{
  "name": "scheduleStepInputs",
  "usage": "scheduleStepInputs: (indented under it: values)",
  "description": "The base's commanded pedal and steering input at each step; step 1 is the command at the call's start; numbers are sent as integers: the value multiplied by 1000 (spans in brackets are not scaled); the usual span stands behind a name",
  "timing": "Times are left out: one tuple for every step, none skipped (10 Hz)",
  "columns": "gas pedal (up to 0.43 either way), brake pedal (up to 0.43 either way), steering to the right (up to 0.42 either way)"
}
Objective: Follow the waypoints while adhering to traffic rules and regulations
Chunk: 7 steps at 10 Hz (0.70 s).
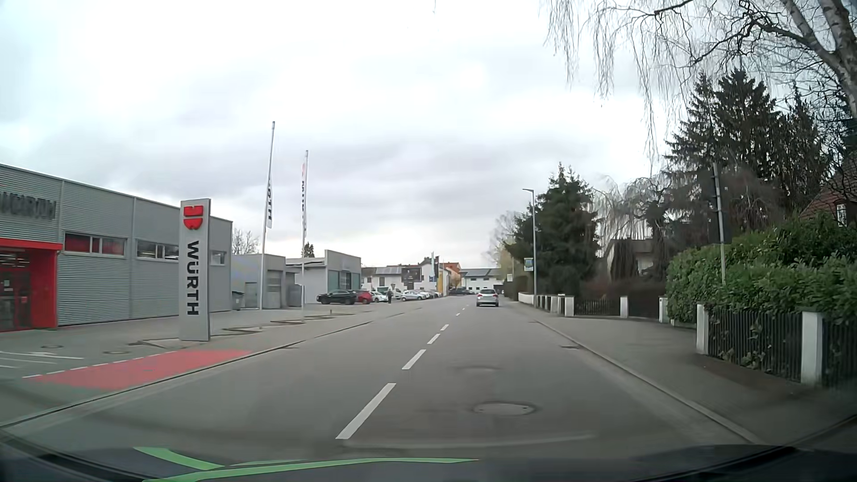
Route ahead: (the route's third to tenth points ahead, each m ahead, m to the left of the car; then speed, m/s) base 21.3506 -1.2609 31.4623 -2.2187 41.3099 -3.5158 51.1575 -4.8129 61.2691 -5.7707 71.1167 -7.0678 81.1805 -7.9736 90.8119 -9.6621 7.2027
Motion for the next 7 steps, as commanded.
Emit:
scheduleStepInputs:
  values:
    - [98, 0, 108]
    - [98, 0, 102]
    - [98, 0, 92]
    - [98, 0, 78]
    - [98, 0, 65]
    - [118, 0, 47]
    - [130, 0, 32]
